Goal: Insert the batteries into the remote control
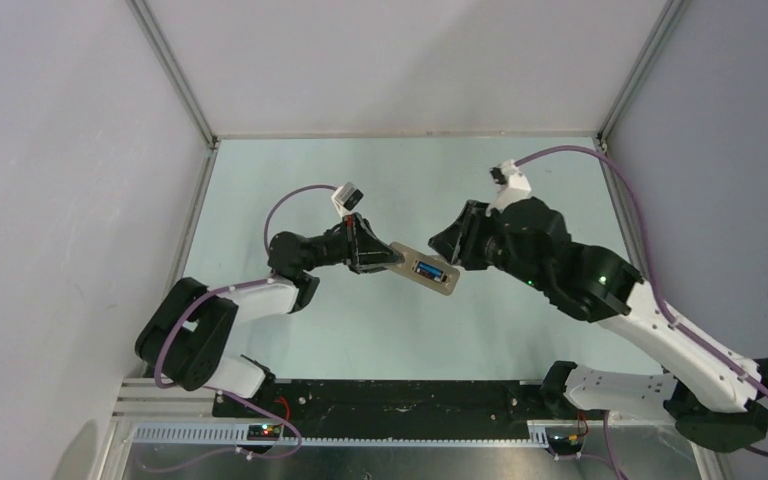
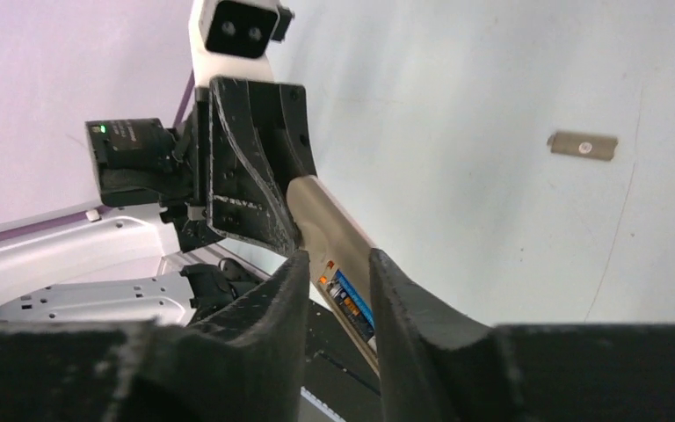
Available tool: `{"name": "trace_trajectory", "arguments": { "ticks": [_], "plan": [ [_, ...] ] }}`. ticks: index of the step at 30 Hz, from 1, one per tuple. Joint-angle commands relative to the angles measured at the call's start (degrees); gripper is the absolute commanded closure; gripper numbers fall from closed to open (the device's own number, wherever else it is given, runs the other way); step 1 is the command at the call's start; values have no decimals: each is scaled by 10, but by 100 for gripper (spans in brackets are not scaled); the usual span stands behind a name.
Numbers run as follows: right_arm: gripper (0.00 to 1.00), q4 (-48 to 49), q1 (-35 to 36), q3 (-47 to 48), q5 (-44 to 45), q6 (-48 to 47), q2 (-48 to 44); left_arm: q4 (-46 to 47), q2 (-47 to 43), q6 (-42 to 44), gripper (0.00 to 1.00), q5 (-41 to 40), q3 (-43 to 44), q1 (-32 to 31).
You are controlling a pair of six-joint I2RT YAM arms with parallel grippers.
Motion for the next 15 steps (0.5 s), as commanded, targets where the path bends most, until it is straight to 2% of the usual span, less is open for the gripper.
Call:
{"name": "trace_trajectory", "arguments": {
  "ticks": [1, 4, 9, 11, 13, 15],
  "plan": [
    [58, 52, -28, -27, -56, -15, -45, 21, -17, 59, 100, 49, 13, 2],
    [50, 58, -40, -47, -56, -5, -64, 5, -21, 88, 100, 56, 2, 11],
    [47, 40, -58, -70, -26, 14, -77, -40, -53, 139, 100, 67, -12, 35],
    [46, 18, -78, -79, -15, 31, -69, -96, -76, 178, 100, 68, -17, 52],
    [47, -10, -118, -87, -32, 50, -50, -208, -106, 232, 100, 65, -21, 75],
    [49, -22, -149, -106, -44, 59, -28, -280, -140, 289, 100, 57, -21, 100]
  ]
}}
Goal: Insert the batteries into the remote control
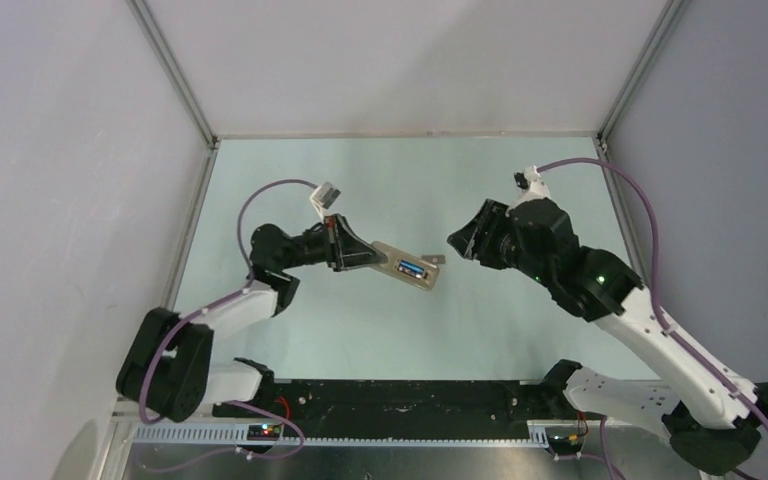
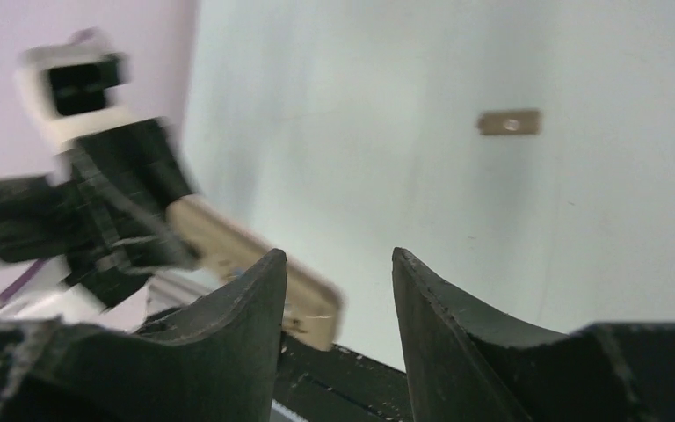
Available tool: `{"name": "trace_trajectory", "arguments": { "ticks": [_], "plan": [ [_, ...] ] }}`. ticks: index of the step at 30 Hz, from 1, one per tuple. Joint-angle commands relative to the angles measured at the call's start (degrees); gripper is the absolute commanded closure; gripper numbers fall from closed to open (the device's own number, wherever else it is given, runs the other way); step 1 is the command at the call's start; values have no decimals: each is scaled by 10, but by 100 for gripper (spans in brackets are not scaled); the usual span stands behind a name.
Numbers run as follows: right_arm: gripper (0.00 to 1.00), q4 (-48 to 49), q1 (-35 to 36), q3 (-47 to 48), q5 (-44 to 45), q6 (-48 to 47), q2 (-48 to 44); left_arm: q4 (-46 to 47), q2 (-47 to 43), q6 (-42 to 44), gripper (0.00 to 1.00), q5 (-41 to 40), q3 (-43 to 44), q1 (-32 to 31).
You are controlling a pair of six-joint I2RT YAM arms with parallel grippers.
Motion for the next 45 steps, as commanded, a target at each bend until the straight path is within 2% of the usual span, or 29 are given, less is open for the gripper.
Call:
{"name": "trace_trajectory", "arguments": {
  "ticks": [1, 4, 5, 6, 7, 10, 16, 22, 29, 34, 37, 45],
  "plan": [
    [49, -29, -70, -41, -17, 31, 43, -214, -78, 158, 100, -12, 3, 51],
    [50, -7, -91, -71, -27, 23, 95, -380, -127, 285, 100, -37, 24, 75],
    [50, 4, -99, -79, -31, 18, 123, -465, -135, 313, 100, -56, 39, 85],
    [50, 10, -101, -80, -35, 14, 137, -502, -147, 361, 100, -65, 46, 93],
    [50, 29, -102, -81, -41, 2, 169, -564, -153, 379, 100, -83, 58, 97],
    [50, 82, -101, -78, -59, -22, 233, -639, -167, 424, 100, -109, 68, 115],
    [55, 112, -73, -23, -39, -63, 390, -677, -176, 423, 100, -122, 60, 152],
    [57, 116, -44, 44, 12, -86, 477, -681, -169, 421, 100, -112, 57, 167],
    [53, 107, -39, 96, 48, -96, 542, -682, -157, 420, 100, -103, 57, 178],
    [59, 102, -42, 115, 61, -101, 569, -682, -148, 421, 100, -99, 56, 182],
    [66, 102, -46, 126, 65, -104, 585, -682, -144, 422, 100, -97, 55, 184],
    [66, 90, -50, 150, 77, -111, 613, -681, -137, 425, 100, -94, 54, 186]
  ]
}}
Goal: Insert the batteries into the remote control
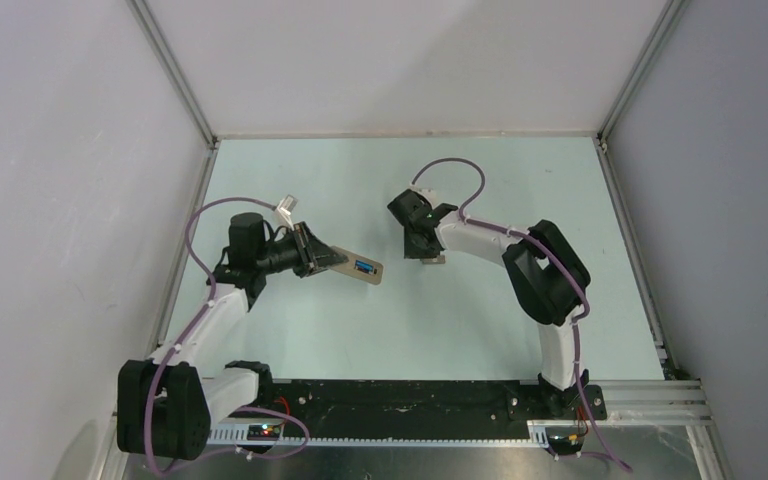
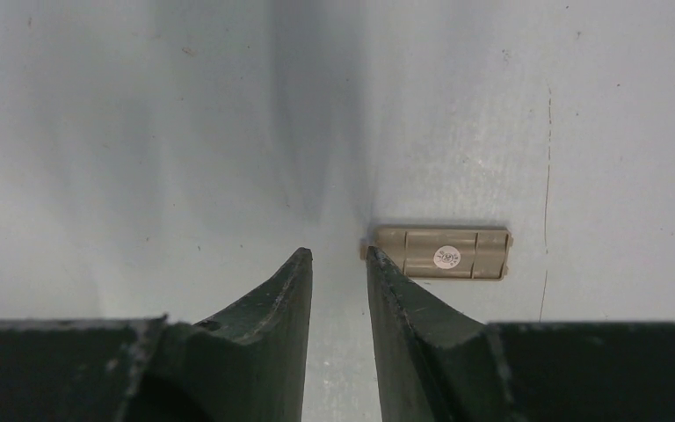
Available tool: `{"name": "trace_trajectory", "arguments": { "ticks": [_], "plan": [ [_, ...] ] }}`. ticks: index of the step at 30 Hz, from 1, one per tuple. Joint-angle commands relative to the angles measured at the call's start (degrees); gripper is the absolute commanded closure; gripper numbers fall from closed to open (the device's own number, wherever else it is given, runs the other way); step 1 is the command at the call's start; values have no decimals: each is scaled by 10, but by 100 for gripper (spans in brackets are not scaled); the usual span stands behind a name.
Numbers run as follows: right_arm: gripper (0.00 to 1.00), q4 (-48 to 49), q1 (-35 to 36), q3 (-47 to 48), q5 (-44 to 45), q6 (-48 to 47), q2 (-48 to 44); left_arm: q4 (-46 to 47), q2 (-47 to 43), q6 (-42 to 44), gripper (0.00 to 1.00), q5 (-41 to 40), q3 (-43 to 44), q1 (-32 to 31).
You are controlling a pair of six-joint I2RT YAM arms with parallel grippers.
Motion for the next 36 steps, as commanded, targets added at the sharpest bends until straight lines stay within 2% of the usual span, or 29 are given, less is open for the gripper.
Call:
{"name": "trace_trajectory", "arguments": {
  "ticks": [1, 11, 19, 29, 34, 36],
  "plan": [
    [66, -12, -5, 30, 24, -7, 11, 9, 0, 15, 100, 20, 9, 6],
    [63, -20, -8, 30, 25, 2, 12, 9, 4, 18, 100, 21, 8, 9],
    [67, -26, -8, 28, 12, 10, 22, 9, 3, 18, 100, 21, 5, 9],
    [82, -9, -18, 28, 1, 4, 33, 9, 4, 16, 100, 21, 6, 9],
    [100, -17, -17, 28, -7, 3, 28, 9, 3, 16, 100, 20, 6, 9],
    [100, -18, -17, 28, -16, 4, 19, 9, 4, 15, 100, 21, 6, 9]
  ]
}}
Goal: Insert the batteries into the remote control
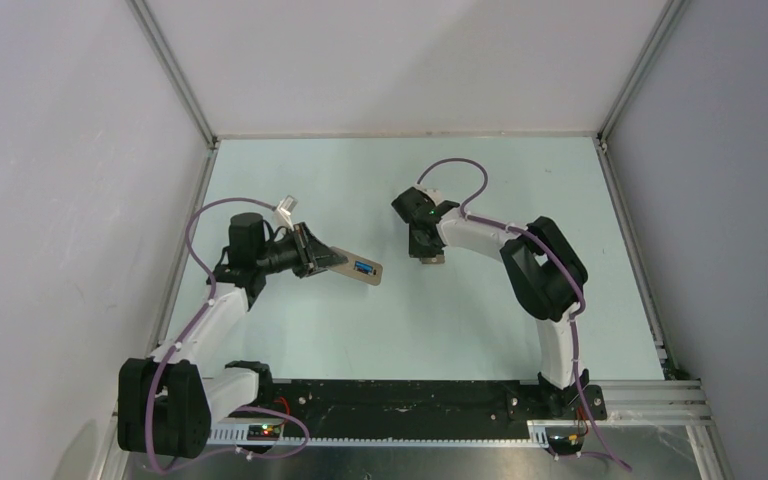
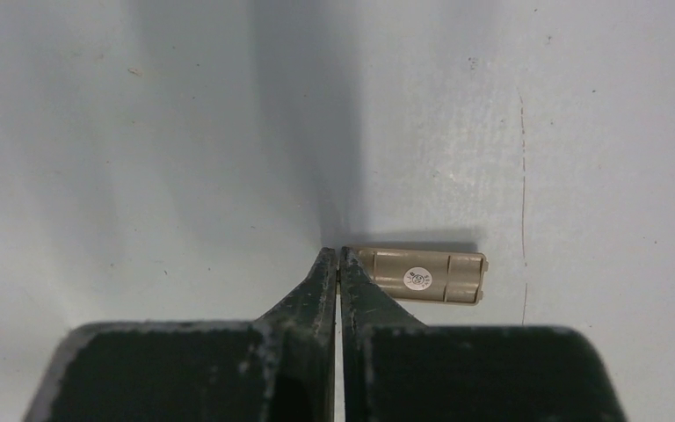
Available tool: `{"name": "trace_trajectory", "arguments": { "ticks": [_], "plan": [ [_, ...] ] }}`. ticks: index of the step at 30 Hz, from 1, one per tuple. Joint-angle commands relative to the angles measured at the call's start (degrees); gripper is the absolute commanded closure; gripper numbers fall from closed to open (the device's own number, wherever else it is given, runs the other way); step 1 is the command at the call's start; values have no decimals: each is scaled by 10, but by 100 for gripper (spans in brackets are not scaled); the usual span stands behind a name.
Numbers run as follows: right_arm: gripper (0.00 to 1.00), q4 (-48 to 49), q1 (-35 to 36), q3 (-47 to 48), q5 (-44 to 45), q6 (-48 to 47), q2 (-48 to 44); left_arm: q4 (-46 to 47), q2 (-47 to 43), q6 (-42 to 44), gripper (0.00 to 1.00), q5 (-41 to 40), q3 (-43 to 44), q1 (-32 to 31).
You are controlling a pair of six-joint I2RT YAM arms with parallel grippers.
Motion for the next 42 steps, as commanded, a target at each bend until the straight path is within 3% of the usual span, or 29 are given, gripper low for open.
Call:
{"name": "trace_trajectory", "arguments": {
  "ticks": [1, 13, 23, 33, 42],
  "plan": [
    [100, -3, -1, 17, -18, 1, -10, 13, -2, 8, 100, 16, 7, 5],
    [100, -15, -16, 17, -110, 27, -165, 16, -3, -23, 100, 22, 31, 6],
    [100, -10, -13, 16, -193, 87, -326, 28, 0, -111, 100, 66, 72, 5],
    [100, 142, 19, 5, -253, 168, -428, 111, -15, -260, 100, 88, 109, 3],
    [100, 283, 80, -7, -246, 218, -422, 143, -41, -348, 100, 70, 154, -2]
  ]
}}
